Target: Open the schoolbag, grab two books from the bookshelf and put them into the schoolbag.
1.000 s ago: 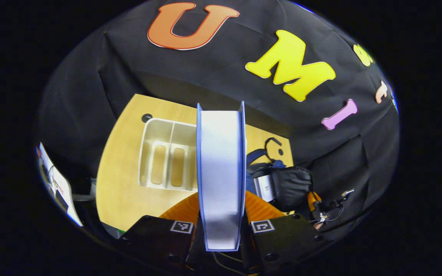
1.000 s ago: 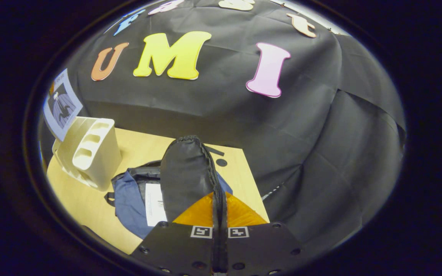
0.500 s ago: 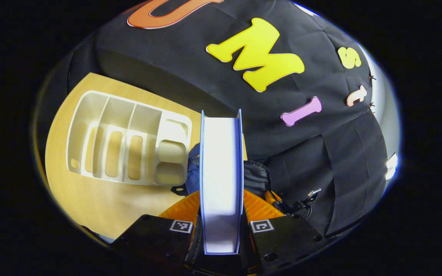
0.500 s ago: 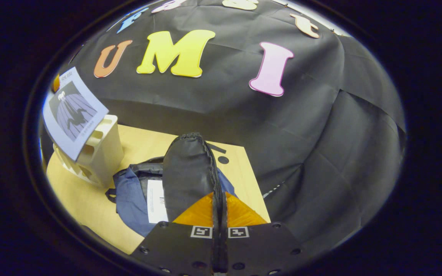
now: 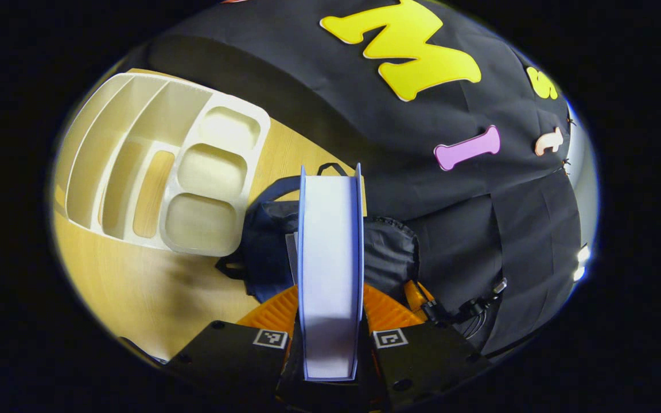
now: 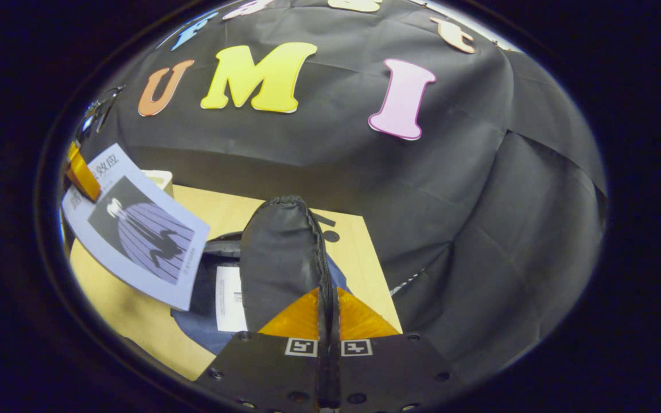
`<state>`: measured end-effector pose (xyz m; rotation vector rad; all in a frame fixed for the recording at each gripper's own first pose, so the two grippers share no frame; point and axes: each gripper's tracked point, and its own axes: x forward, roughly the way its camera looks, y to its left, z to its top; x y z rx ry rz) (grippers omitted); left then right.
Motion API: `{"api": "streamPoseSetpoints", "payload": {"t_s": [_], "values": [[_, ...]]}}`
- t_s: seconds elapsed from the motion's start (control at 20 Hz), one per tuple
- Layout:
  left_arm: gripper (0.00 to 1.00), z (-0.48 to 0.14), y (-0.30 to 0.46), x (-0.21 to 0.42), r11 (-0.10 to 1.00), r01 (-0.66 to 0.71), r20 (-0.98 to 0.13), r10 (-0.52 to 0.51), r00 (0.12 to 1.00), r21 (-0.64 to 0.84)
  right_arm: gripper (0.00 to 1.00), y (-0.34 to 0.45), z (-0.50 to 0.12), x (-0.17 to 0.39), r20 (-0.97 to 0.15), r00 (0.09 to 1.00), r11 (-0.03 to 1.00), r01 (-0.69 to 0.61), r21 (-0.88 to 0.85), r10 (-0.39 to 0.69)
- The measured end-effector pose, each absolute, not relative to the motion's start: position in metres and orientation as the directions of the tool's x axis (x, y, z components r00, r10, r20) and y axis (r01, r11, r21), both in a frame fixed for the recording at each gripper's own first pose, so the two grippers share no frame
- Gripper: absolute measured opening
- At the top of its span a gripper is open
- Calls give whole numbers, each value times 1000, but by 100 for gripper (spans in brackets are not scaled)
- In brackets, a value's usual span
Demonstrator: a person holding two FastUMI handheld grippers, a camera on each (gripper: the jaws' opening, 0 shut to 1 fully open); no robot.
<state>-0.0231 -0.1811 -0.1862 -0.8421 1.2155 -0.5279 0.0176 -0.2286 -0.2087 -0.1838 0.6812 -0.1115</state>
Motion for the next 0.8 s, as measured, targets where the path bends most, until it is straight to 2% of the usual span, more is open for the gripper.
{"api": "streamPoseSetpoints", "payload": {"t_s": [0.4,0.8], "values": [[40,-240,-227,-31,602,-154,-620,-744,248,-784,0,-239,-213,21,-627,764,982,44,-184,-152],[41,-262,-246,-33,540,-215,-580,-772,258,-814,2,-245,-208,24,-635,757,982,43,-183,-152]]}}
